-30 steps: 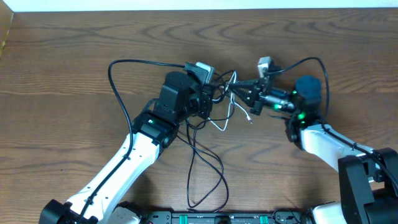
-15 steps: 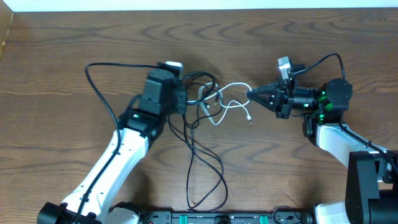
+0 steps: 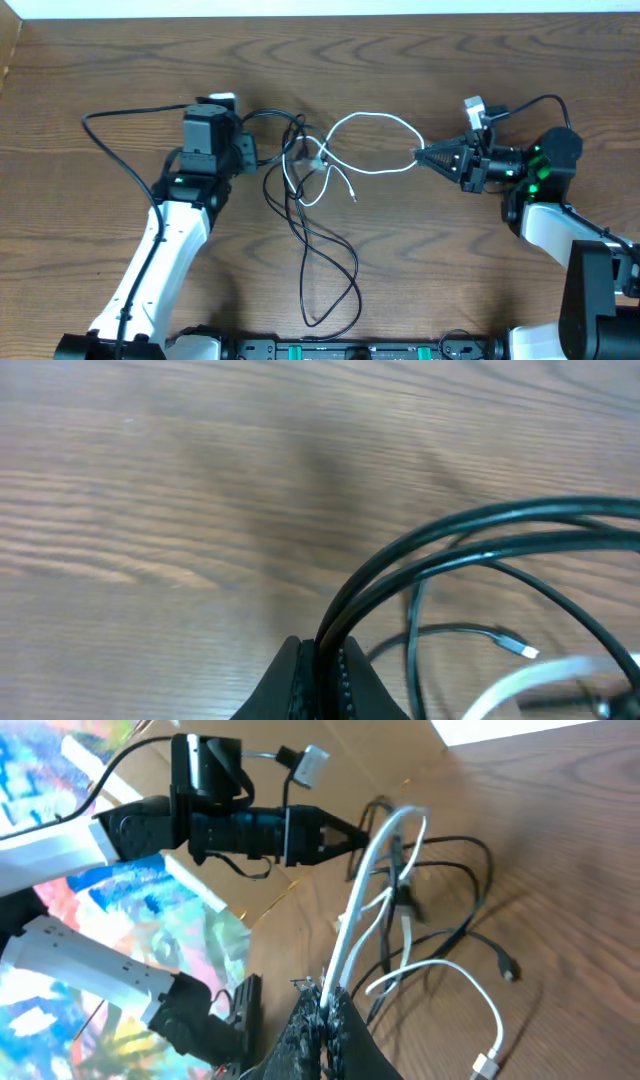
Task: Untangle cables
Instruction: 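Pull the white cable rightward with the right gripper, left gripper moving left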
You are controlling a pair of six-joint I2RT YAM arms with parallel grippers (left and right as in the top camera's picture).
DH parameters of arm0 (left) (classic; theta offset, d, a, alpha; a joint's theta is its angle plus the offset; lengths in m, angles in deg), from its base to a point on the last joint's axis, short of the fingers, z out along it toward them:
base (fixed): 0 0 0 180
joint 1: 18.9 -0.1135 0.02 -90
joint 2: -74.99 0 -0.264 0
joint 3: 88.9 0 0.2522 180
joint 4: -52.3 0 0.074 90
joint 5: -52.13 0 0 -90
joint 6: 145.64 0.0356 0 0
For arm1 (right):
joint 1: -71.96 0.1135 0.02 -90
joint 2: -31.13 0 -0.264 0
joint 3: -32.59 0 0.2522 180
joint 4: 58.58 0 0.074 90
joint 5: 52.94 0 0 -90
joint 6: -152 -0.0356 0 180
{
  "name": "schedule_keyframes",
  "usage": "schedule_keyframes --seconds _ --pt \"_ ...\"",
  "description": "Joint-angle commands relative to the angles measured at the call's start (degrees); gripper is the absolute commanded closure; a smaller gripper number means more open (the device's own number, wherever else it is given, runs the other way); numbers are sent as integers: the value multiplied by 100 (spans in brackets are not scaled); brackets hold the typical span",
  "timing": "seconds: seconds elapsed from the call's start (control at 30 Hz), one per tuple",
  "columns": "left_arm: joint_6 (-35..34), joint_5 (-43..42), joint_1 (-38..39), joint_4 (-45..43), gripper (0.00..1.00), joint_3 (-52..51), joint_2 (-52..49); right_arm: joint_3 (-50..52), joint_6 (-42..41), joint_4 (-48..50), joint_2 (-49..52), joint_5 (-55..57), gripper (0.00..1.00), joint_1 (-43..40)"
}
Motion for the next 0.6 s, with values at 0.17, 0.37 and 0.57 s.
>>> schedule_keyframes --seconds 0.17,0.37,0.57 --pt "-9 116 -584 149 92 24 87 184 42 0 2 -39 99 -306" --pt "-192 109 -1259 201 92 24 87 208 59 0 2 -37 99 -356" --pt "-291 107 -1676 433 92 24 87 225 61 0 2 -17 99 -356"
